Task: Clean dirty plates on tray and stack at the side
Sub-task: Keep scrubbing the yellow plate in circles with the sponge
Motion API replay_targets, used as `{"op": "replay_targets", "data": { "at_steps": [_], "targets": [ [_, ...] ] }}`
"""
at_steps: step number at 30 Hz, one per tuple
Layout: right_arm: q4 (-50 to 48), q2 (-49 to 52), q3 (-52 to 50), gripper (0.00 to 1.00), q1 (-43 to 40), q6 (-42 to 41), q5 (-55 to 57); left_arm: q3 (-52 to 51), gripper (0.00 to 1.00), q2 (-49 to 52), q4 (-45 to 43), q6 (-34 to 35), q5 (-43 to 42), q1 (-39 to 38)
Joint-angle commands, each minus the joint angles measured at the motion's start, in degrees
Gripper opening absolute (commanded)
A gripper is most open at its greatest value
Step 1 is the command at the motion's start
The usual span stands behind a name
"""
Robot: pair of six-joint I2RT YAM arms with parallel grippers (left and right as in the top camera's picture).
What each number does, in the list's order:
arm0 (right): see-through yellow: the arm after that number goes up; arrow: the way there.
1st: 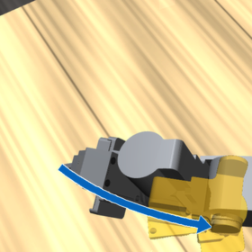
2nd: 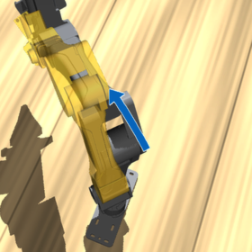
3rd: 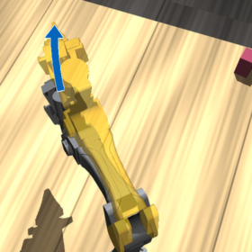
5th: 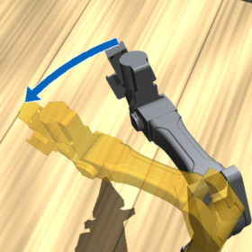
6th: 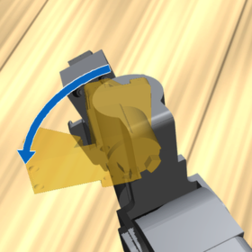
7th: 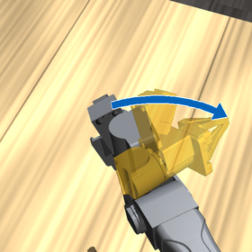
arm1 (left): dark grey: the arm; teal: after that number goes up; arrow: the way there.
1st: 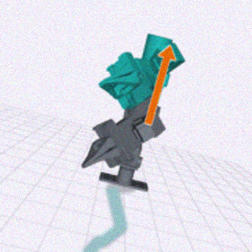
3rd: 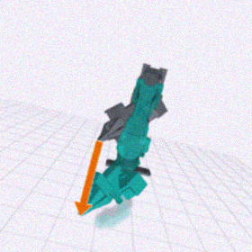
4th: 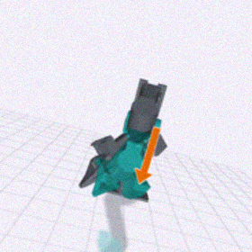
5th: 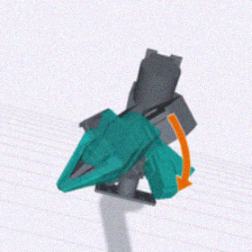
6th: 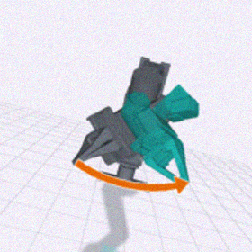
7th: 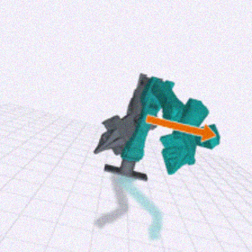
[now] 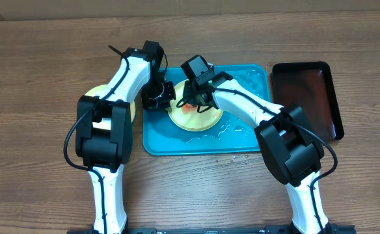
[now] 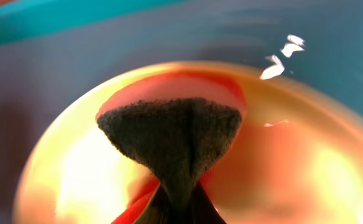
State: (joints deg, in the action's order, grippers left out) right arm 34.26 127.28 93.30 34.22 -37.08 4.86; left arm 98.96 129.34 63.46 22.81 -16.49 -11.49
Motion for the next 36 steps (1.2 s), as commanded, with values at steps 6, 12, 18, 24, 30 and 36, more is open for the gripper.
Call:
{"op": "replay_targets", "data": {
  "at_steps": [6, 12, 18, 24, 30, 36],
  "targets": [
    [8.39, 0.85, -0.17, 0.04, -2.16, 5.31, 19.02, 0.07, 0.04, 1.09, -0.37, 1.6, 2.91, 0.57],
    [18.12, 0.85, 1.42, 0.04, -2.43, 6.64, 18.75, 0.07, 0.04, 1.11, -0.37, 1.57, 2.93, 0.57],
    [23.82, 0.85, 1.66, 0.04, -1.77, 14.73, 0.7, 0.07, 0.04, 1.11, -0.48, 1.57, 2.91, 0.57],
    [23.17, 1.03, 1.57, 0.04, -1.16, 14.16, -13.57, 0.07, 0.04, 1.09, -0.5, 1.57, 2.91, 0.57],
    [21.42, 4.52, 1.57, 0.04, -0.79, 12.87, -24.33, 0.07, 0.04, 1.11, -0.48, 1.42, 2.91, 0.57],
    [18.08, 5.4, 1.57, 0.04, -0.55, 11.39, -28.96, 0.07, 0.04, 1.11, -0.48, 1.16, 2.89, 0.57]
  ]
}}
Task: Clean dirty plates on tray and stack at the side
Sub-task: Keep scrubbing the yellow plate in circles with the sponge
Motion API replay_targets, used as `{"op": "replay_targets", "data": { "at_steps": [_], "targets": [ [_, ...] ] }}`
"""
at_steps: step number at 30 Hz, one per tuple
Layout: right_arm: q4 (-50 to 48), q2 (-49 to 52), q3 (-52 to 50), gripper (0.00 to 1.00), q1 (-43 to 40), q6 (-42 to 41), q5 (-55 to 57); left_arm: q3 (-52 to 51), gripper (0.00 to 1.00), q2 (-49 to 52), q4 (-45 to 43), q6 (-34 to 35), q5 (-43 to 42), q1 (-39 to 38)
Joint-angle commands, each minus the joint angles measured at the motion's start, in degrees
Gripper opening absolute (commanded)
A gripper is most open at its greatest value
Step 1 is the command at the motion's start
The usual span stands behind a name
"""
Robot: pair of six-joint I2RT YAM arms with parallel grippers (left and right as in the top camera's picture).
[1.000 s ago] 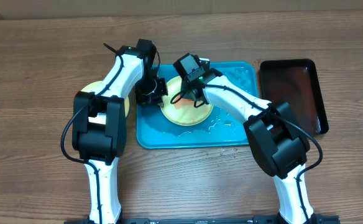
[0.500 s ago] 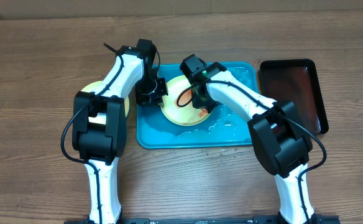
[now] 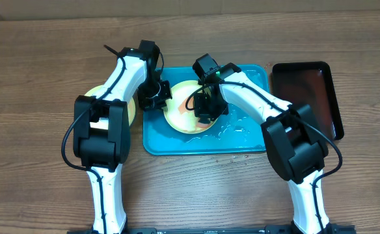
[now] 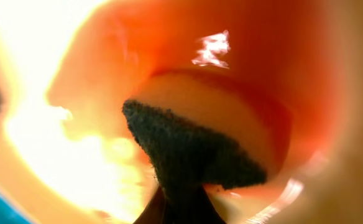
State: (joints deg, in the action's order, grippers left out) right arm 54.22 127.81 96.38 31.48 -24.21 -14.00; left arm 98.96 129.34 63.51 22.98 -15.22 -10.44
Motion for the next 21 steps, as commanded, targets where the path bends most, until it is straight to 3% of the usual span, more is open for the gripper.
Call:
{"op": "replay_targets", "data": {
  "at_steps": [1, 21],
  "targets": [
    [-2.82, 4.87, -1.51, 0.04, 2.36, -1.57, -10.19, 0.07, 0.04, 1.09, -0.52, 0.81, 1.6, -0.48],
    [-21.14, 4.92, -1.51, 0.04, 2.54, -14.6, -4.02, 0.07, 0.04, 1.09, -0.48, -0.72, 0.37, -0.48]
  ]
}}
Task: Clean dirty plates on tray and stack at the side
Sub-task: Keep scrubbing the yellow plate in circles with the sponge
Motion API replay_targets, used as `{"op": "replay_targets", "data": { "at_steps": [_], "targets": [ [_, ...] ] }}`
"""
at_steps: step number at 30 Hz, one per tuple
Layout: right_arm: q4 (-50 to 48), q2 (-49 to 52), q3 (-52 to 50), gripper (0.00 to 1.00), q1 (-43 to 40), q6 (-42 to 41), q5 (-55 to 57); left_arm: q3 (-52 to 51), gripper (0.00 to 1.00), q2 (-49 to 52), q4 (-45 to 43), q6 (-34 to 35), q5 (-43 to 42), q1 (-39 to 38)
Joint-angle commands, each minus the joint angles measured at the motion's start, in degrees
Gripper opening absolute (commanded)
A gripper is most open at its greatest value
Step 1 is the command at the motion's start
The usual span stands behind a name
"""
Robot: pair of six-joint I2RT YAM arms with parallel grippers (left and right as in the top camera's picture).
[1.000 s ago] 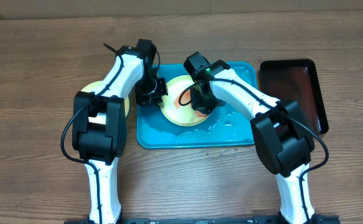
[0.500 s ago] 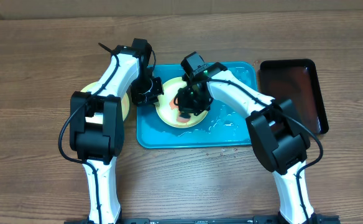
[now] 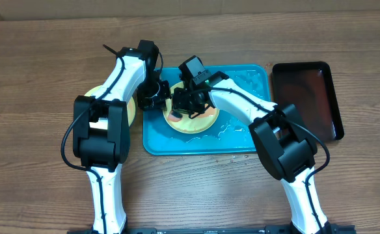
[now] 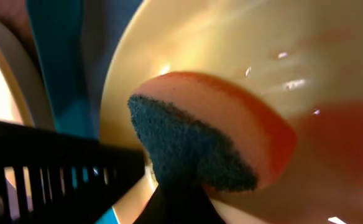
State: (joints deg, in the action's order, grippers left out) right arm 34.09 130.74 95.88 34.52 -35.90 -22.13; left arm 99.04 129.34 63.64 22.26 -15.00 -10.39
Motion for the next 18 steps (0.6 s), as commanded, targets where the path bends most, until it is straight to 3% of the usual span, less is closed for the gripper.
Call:
{"op": "replay_targets", "data": {
  "at_steps": [1, 12, 18],
  "targets": [
    [-1.36, 1.99, -1.01, 0.04, -0.72, -3.39, 5.07, -0.02, 0.04, 1.09, -0.61, -0.02, 0.15, -0.52],
    [-1.9, 1.99, -1.01, 0.04, -4.39, -3.58, 17.77, -0.02, 0.04, 1.09, -0.61, -0.02, 0.15, -0.5],
    [-0.81, 1.9, -0.81, 0.04, -8.63, -3.5, 19.1, -0.02, 0.04, 1.11, -0.61, -0.02, 0.2, -0.5]
  ]
}}
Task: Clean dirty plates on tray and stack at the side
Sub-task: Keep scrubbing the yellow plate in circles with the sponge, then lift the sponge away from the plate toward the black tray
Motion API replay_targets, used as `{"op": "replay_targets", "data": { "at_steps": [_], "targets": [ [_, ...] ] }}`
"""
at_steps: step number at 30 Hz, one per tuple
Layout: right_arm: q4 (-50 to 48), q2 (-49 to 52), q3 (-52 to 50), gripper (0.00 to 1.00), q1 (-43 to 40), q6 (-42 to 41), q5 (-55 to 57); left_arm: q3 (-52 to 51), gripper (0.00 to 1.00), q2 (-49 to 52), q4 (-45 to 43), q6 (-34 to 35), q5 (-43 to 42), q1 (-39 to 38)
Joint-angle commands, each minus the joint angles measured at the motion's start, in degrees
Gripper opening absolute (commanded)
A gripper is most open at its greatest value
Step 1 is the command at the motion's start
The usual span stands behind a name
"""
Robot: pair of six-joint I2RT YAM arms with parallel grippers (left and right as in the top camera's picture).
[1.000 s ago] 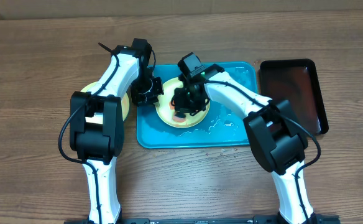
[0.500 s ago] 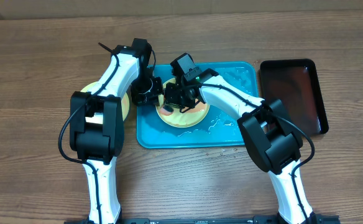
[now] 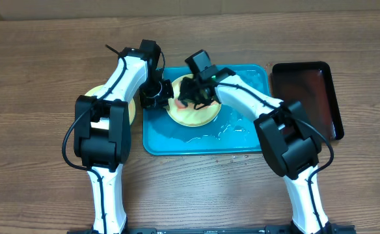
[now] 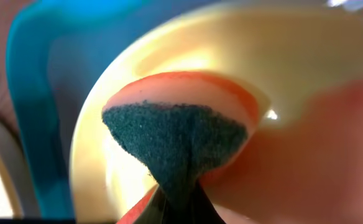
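A yellow plate (image 3: 200, 116) lies on the blue tray (image 3: 242, 142), at its left side. My right gripper (image 3: 187, 96) is shut on a sponge (image 4: 175, 137) with a dark green scrub face and an orange back, and presses it on the plate's (image 4: 281, 56) upper left part. In the right wrist view a reddish smear (image 4: 306, 162) covers the plate to the right of the sponge. My left gripper (image 3: 159, 97) sits at the plate's left rim and looks shut on it.
A second yellow plate (image 3: 94, 94) rests on the table left of the tray, partly under my left arm. A black tray (image 3: 307, 97) stands at the right. Water glistens on the blue tray (image 3: 226, 133) below the plate.
My right gripper with the sponge has shifted a little up and right on the plate, from its left edge toward its upper part. The left gripper stays at the rim.
The sponge was first on the plate's upper left, then near its middle and right, then at its left edge by the left gripper, and now sits at the upper left again. The left gripper has stayed at the plate's left rim throughout.
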State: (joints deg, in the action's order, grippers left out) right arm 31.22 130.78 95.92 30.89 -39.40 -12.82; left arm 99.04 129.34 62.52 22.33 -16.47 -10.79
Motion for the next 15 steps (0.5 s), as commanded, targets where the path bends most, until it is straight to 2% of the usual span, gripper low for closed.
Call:
{"op": "replay_targets", "data": {
  "at_steps": [1, 8, 15],
  "targets": [
    [2.93, 1.75, -0.63, 0.04, -5.68, 0.2, 9.77, -0.02, 0.04, 1.09, 0.5, -0.11, 1.66, -0.11],
    [14.97, -0.9, 2.32, 0.04, -9.7, 4.9, 9.75, -0.02, 0.04, 1.09, 0.46, -0.11, 1.66, -0.11],
    [23.06, -9.88, 2.58, 0.04, -10.45, 9.57, 9.75, -0.02, 0.04, 1.09, 0.42, -0.09, 1.88, -0.11]
  ]
}}
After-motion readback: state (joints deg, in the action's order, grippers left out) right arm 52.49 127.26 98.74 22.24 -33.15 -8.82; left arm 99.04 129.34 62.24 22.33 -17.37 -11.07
